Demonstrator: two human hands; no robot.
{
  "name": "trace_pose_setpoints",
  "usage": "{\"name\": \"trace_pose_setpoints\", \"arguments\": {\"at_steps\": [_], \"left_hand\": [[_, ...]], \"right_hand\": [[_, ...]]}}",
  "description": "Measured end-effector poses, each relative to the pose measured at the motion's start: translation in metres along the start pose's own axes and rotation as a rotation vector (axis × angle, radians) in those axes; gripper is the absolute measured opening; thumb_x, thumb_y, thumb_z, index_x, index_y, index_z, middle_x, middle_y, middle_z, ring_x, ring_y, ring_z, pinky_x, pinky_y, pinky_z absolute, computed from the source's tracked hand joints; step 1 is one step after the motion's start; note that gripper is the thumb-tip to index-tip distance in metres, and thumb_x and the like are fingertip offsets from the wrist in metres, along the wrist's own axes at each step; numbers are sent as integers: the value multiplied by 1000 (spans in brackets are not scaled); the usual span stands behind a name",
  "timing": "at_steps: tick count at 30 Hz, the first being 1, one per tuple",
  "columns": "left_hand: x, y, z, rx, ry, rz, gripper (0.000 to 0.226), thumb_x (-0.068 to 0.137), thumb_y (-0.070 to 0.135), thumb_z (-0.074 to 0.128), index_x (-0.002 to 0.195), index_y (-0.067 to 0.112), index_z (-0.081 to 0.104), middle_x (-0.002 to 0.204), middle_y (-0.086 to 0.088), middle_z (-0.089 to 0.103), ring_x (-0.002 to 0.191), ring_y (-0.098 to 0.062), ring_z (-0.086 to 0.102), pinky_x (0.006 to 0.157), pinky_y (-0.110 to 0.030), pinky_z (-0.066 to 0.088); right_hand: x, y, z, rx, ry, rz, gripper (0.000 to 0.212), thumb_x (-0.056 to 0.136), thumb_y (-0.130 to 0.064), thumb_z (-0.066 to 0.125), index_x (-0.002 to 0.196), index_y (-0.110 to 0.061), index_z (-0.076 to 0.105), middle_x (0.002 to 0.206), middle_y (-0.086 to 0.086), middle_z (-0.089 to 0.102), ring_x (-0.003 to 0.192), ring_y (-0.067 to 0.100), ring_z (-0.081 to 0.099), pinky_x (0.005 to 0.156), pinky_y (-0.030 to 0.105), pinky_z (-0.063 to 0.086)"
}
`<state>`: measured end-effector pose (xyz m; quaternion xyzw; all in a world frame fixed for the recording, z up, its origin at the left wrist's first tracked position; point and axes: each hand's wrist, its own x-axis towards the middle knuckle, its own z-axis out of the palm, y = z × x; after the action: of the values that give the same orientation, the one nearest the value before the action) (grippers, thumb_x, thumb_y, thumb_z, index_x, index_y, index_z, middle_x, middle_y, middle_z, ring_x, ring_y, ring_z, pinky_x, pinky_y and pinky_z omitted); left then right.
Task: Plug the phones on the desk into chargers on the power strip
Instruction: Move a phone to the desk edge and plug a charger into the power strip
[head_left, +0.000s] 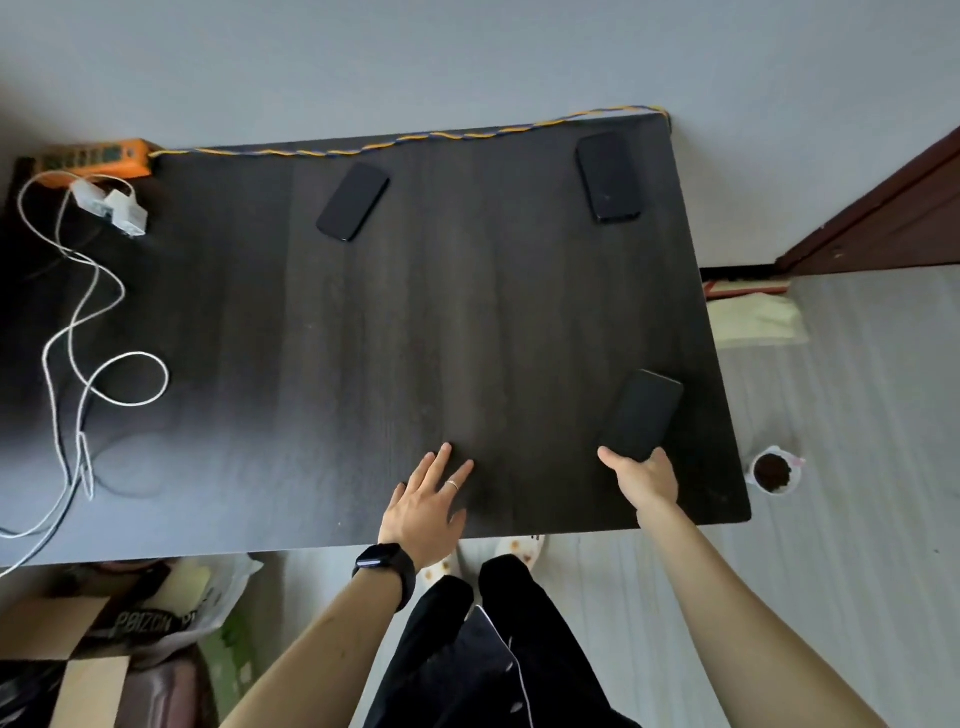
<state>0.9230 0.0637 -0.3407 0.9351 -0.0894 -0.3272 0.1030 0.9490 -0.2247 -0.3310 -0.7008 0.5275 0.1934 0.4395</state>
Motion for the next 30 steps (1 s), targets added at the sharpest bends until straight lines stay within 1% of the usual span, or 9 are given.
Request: {"name": "trace_pose_setpoints", "arguments": {"at_steps": [4, 6, 8, 10, 14, 18, 22, 25, 30], "left_hand": [[3, 3, -5, -64, -54, -23, 60, 96, 49, 43, 152, 42, 22, 165, 11, -1, 152, -17, 3, 119, -49, 26], [7, 8, -15, -254, -57, -97, 52, 94, 51, 45, 145, 37, 41, 161, 10, 24, 147, -17, 26, 115, -44, 35], [6, 13, -33, -560, -25, -192, 44, 93, 49, 51, 134, 31, 55, 136, 11, 58, 126, -14, 53, 105, -31, 43], [1, 15, -51, -817, 9, -237, 39, 91, 48, 57, 126, 31, 60, 114, 14, 66, 112, -10, 61, 98, -24, 46], [-25, 1, -80, -1266, 30, -212, 44, 90, 47, 64, 129, 32, 50, 114, 3, 72, 101, -11, 70, 89, -32, 53], [-65, -39, -99, -1564, 156, -196, 47, 89, 16, 71, 130, 30, 52, 105, -9, 74, 97, -26, 72, 91, -46, 57], [-107, -102, -109, -1668, 260, -238, 46, 90, 3, 67, 127, 28, 58, 99, -19, 72, 92, -30, 72, 87, -48, 58], [-138, -161, -114, -1694, 299, -265, 45, 91, 2, 65, 127, 29, 58, 107, -23, 71, 98, -35, 71, 85, -48, 59], [-178, -264, -117, -1672, 323, -272, 46, 93, 2, 62, 126, 34, 58, 100, -15, 74, 92, -27, 74, 74, -41, 61]], "right_hand": [[-8, 1, -12, 103, -132, 26, 66, 92, -31, 70, 145, -3, 42, 128, 12, 60, 119, 29, 60, 105, 46, 49], [-22, 1, -18, 121, -248, -3, 45, 94, -25, 69, 133, -7, 55, 116, 6, 64, 106, 21, 64, 99, 41, 53], [-47, -4, -21, 75, -381, -76, 18, 94, -24, 69, 111, -18, 64, 113, 2, 68, 103, 16, 66, 98, 38, 53], [-73, -9, -17, -10, -512, -178, 9, 94, -26, 69, 102, -23, 68, 110, 0, 71, 103, 14, 68, 99, 38, 54], [-126, -22, 13, -143, -704, -332, 19, 93, -31, 69, 111, -24, 71, 108, -3, 75, 104, 10, 70, 97, 35, 56], [-173, -41, 63, -273, -819, -450, 19, 92, -30, 71, 110, -24, 72, 104, 2, 77, 99, 14, 71, 91, 35, 56], [-218, -55, 125, -343, -819, -619, 25, 88, -25, 76, 111, -24, 69, 99, -2, 76, 92, 15, 69, 77, 34, 56], [-254, -62, 172, -353, -776, -709, 54, 87, -18, 76, 136, -29, 54, 114, 1, 72, 96, 17, 71, 69, 26, 56], [-321, -55, 255, -352, -804, -758, 66, 90, -11, 71, 144, -38, 43, 99, -7, 75, 85, 17, 71, 64, 26, 58]]}}
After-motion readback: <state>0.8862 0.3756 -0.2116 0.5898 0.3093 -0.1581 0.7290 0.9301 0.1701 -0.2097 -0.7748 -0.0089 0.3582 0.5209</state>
